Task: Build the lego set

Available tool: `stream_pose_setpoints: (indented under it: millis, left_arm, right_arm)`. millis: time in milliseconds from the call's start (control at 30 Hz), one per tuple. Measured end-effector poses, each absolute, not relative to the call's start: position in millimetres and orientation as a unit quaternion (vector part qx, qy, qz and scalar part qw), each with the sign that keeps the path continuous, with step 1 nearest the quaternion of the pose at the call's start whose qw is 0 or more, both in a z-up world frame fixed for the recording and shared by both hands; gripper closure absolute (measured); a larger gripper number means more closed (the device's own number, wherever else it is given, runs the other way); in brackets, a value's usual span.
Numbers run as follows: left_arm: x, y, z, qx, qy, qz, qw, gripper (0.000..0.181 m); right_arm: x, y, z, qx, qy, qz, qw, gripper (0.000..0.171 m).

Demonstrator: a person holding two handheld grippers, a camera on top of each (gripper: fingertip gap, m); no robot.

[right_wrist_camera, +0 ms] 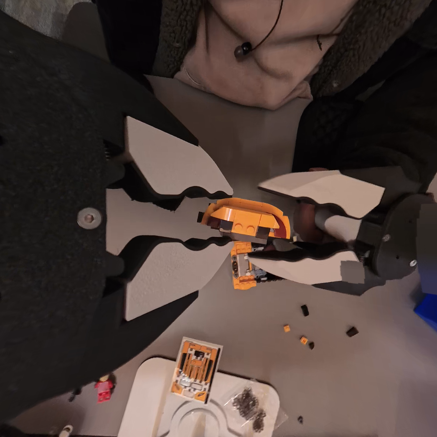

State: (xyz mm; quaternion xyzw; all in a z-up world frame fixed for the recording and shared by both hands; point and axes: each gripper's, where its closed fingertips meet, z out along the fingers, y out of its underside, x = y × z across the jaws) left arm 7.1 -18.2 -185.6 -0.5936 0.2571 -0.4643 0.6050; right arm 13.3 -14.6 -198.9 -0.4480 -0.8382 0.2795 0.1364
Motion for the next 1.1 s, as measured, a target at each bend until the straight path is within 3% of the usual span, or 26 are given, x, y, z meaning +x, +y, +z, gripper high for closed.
stream_pose_setpoints:
  millis: [133, 467, 767, 1100]
  left_arm:
    - [14, -25, -189, -0.594, 0.287, -0.456, 0.598, 0.149]
    - [7, -16, -196, -0.625, 0.262, -0.448, 0.583, 0.15]
    - [8, -13, -200, -0.638, 0.265, -0.429, 0.582, 0.15]
    - [5, -10, -203, -0.653, 0.251, -0.426, 0.573, 0.15]
  right_arm:
    - [14, -24, -203, -0.431, -0.848, 0.284, 0.123, 0.141]
    - [10, -10, -184, -0.446, -0.83, 0.295, 0.156, 0.139]
    - [1, -14, -184, -0.44, -0.85, 0.268, 0.112, 0.16]
    - [-2, -11, -191, -0.445, -0.861, 0.224, 0.105, 0.161]
